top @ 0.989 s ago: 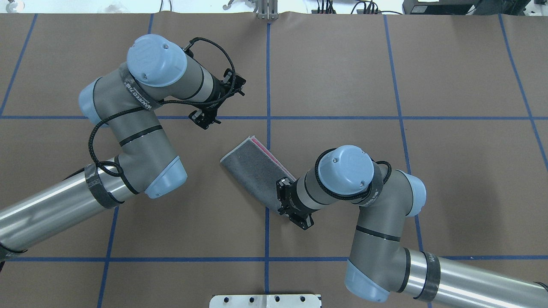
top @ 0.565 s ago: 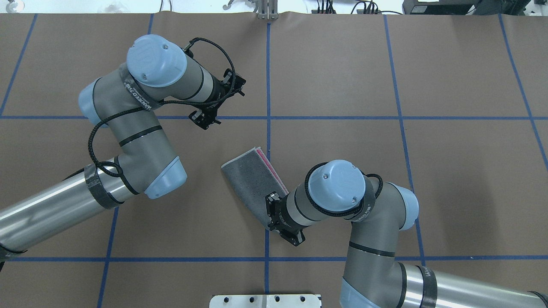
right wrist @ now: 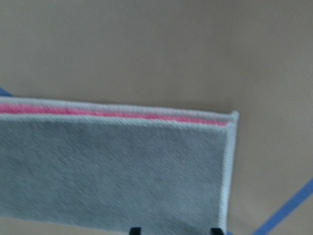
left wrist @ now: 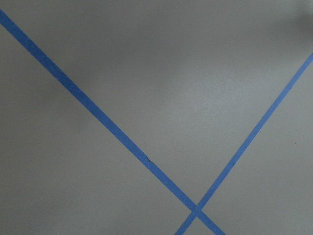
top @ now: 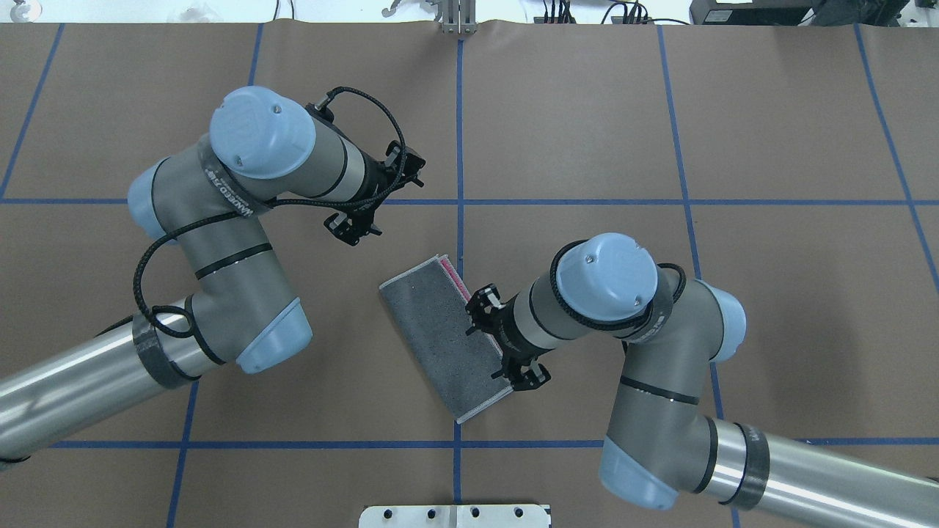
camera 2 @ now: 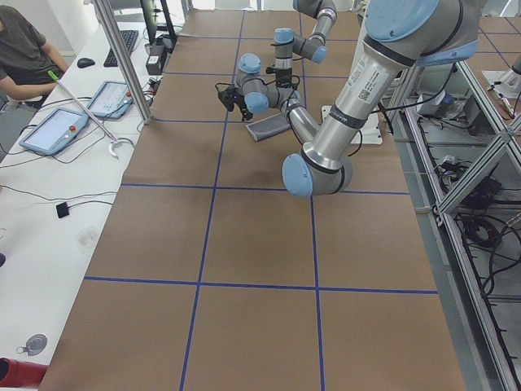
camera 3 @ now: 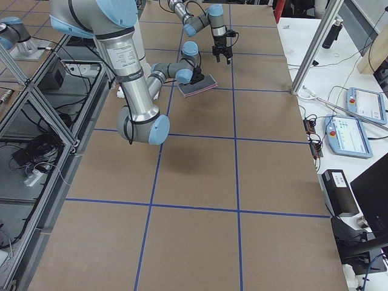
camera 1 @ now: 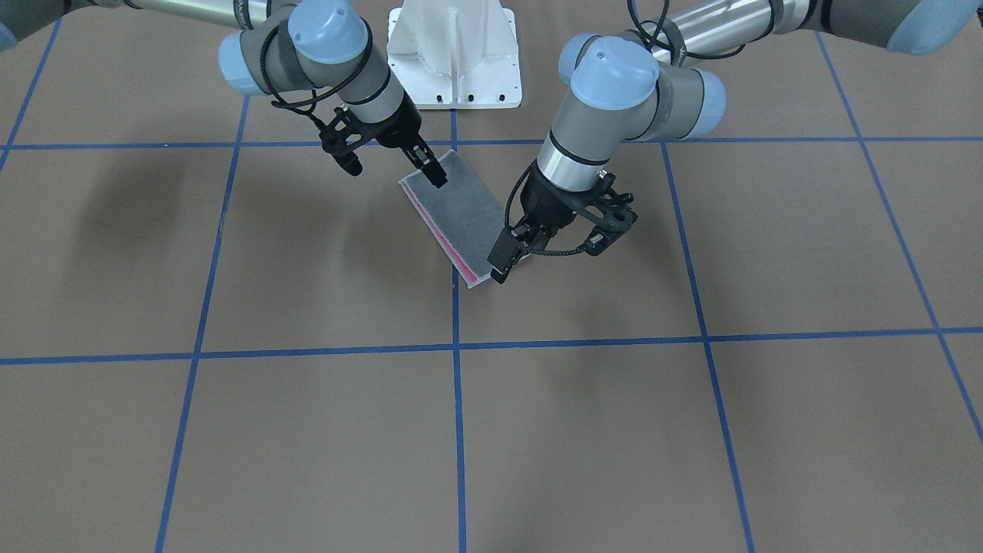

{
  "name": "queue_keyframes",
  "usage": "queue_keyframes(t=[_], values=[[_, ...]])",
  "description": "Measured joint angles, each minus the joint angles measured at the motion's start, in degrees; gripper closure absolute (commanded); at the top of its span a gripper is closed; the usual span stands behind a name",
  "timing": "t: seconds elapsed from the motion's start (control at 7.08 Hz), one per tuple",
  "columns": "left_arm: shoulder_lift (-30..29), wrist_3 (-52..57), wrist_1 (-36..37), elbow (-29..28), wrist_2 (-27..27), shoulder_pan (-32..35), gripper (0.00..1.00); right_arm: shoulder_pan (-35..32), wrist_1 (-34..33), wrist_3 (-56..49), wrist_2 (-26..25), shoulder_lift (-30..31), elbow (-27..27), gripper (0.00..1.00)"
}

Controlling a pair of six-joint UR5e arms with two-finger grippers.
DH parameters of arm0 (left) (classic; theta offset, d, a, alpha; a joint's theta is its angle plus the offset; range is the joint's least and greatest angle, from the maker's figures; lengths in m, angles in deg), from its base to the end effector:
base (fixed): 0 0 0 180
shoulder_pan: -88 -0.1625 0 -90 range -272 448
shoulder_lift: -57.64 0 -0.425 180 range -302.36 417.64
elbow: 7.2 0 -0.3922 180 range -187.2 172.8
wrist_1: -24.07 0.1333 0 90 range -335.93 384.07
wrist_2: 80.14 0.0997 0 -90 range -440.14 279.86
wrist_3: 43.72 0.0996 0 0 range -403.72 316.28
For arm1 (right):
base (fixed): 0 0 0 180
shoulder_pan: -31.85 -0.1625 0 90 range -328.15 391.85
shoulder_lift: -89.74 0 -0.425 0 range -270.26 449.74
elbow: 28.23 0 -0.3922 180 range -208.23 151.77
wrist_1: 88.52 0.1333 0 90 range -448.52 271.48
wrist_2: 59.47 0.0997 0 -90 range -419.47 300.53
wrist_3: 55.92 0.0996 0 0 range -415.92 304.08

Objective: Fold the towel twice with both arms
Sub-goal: 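Move the left gripper to the towel's near end while the right gripper releases and withdraws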

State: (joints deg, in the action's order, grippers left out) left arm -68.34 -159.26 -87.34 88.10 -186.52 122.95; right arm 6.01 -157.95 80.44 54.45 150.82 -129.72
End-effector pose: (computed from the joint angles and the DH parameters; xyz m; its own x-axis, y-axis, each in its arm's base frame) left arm 0.4931 -0.4730 0.2029 0.1909 -0.6381 -0.7459 0.4727 0.7257 -0.4998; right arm -0.5284 -0.3591 0.2372 0.2439 0.8531 0.4611 -0.3707 0.5214 -0.7686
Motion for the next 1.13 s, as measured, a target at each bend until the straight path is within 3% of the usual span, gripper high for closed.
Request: queue_keyframes(t=[0.42, 0.71, 1.13], values=[[6.01, -6.1, 0.07, 8.4, 9.04, -12.15, 0.13, -11.0, -0.11, -12.75, 2.47, 1.91, 1.51, 0.0], [6.59, -8.33, 0.11, 8.56, 12.15, -18.68, 0.17, -13.41, -0.09, -17.66, 2.42, 2.02, 3.98, 0.0], [6.08, -9.96, -0.38, 7.46, 12.45, -22.65, 0.25, -13.94, -0.06, -18.72, 2.37, 1.99, 4.92, 0.0]])
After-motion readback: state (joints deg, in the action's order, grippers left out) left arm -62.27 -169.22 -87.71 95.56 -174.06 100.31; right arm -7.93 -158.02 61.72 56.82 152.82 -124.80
